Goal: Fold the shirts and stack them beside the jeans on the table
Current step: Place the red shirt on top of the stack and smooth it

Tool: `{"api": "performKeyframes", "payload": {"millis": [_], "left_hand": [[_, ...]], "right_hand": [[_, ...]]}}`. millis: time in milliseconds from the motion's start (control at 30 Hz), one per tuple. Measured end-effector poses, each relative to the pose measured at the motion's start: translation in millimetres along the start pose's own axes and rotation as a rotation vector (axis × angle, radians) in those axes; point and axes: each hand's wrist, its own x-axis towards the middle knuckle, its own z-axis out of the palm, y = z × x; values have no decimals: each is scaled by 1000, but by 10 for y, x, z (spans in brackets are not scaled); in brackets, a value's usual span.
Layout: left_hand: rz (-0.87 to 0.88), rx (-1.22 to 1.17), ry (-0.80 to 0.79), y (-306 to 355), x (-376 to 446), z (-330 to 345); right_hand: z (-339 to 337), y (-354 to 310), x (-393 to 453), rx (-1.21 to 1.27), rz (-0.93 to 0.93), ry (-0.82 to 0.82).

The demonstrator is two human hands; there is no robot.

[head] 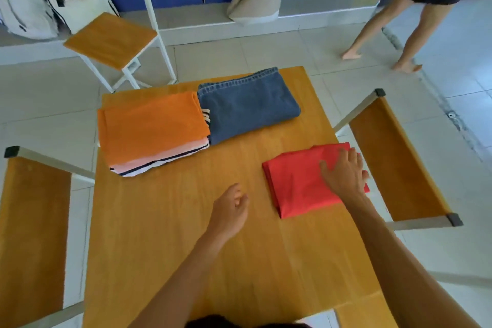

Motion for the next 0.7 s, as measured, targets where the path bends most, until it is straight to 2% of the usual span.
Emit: {"api": "performKeyframes", "payload": {"millis": [133,233,333,500,600,700], "left_hand": [[-154,-46,-87,121,50,255],[-213,-173,-111,211,136,411],[-258,-301,-134,376,122,486],[-261,-169,-124,263,63,474],[-268,-155,-73,59,-22,336],[-264,-159,-26,-222,-168,82]], "right_hand": [[-5,480,124,101,226,-107],[141,647,6,170,202,-148],[199,639,-150,136,158,-55],[301,541,-446,144,137,-75],[410,526,-694,385,137,-134],[521,535,-890,732,299,-224]]}}
